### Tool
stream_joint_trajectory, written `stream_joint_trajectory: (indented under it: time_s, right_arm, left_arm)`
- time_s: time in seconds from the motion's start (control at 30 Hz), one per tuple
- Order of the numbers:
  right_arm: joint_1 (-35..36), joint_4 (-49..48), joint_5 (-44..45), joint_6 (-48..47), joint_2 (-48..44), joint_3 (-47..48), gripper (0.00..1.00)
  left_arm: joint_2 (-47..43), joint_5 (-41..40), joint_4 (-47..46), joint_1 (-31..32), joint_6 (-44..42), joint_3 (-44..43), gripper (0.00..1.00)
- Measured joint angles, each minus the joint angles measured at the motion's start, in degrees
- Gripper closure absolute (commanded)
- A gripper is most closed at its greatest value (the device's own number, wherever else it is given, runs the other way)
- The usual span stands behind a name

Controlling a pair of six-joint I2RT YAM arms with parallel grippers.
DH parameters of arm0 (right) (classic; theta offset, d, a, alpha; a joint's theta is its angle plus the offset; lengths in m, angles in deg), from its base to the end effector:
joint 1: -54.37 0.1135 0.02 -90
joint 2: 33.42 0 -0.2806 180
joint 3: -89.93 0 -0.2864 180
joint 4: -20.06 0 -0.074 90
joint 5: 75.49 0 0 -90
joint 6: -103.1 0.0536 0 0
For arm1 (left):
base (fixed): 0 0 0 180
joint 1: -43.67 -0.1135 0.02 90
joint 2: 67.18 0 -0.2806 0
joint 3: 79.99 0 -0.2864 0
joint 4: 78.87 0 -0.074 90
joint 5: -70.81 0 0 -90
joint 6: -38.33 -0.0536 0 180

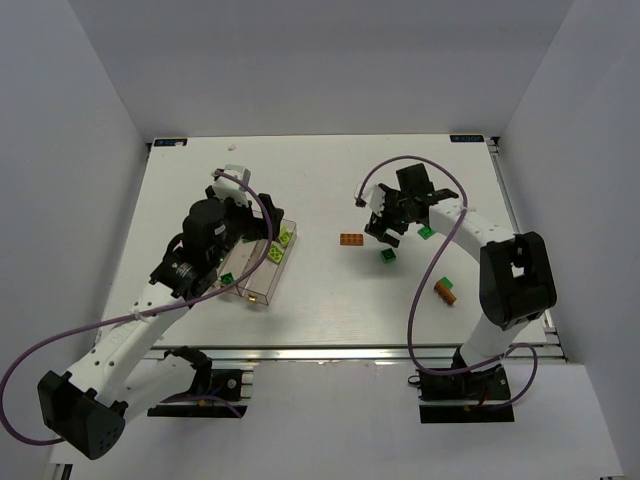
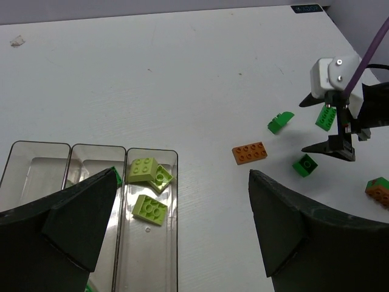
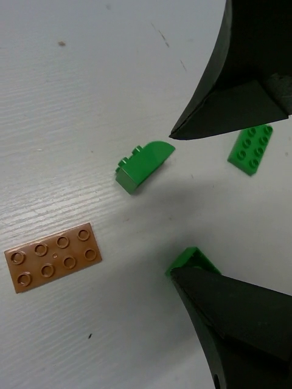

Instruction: Sort the legos into containers by color

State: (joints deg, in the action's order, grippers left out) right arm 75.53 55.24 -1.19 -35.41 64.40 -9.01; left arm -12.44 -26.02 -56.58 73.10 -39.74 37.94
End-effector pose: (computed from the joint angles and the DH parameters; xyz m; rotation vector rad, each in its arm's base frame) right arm 0.3770 0.1615 0.2100 -1.4843 1.9304 0.1275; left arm 0.2339 -0.1246 0.3463 0.1973 1.8378 -0.3976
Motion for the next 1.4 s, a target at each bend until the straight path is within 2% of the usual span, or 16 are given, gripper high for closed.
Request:
stream_joint_trajectory:
  time_s: [0.23, 0.3, 0.53, 0.87, 0.97, 1.2, 1.37, 1.4]
  right_arm:
    - [-0.7, -1.5, -3.6, -25.0, 0.6, -2.8, 0.11]
    - [-0.9, -1.1, -4.2, -29.7, 2.4, -2.1, 0.14]
    - [-1.0, 0.7, -3.5, -35.6, 13.7, 6.4, 0.19]
    - [-2.0, 3.3, -1.3, -40.9, 16.6, 10.9, 0.26]
    - [-2.5, 5.5, -1.1, -42.1, 17.4, 12.1, 0.34]
    - [-2.8, 10.7, -0.9, -43.3, 19.0, 14.5, 0.73]
    - [-2.3, 12.9, -3.5, -42.2, 18.1, 14.3, 0.87]
    - [-1.9, 13.1, -4.3, -41.6, 17.4, 14.0, 0.93]
  left_arm:
    - [0.0, 0.3, 0.0, 0.0, 0.2, 0.0, 0.02]
    - [0.0, 0.3, 0.0, 0.0, 0.2, 0.0, 0.02]
    - [-0.2, 0.2, 0.0, 0.0, 0.1, 0.0, 0.02]
    - [-0.5, 0.2, -0.1, 0.0, 0.0, 0.0, 0.02]
    - [-0.5, 0.2, -0.1, 0.0, -0.1, 0.0, 0.02]
    - [-0.5, -0.3, -0.2, 0.0, -0.3, 0.7, 0.02]
    - [-1.7, -1.4, -0.3, 0.0, -0.5, 0.9, 0.02]
    - [-2.3, -1.7, -0.5, 0.0, -0.5, 1.1, 0.02]
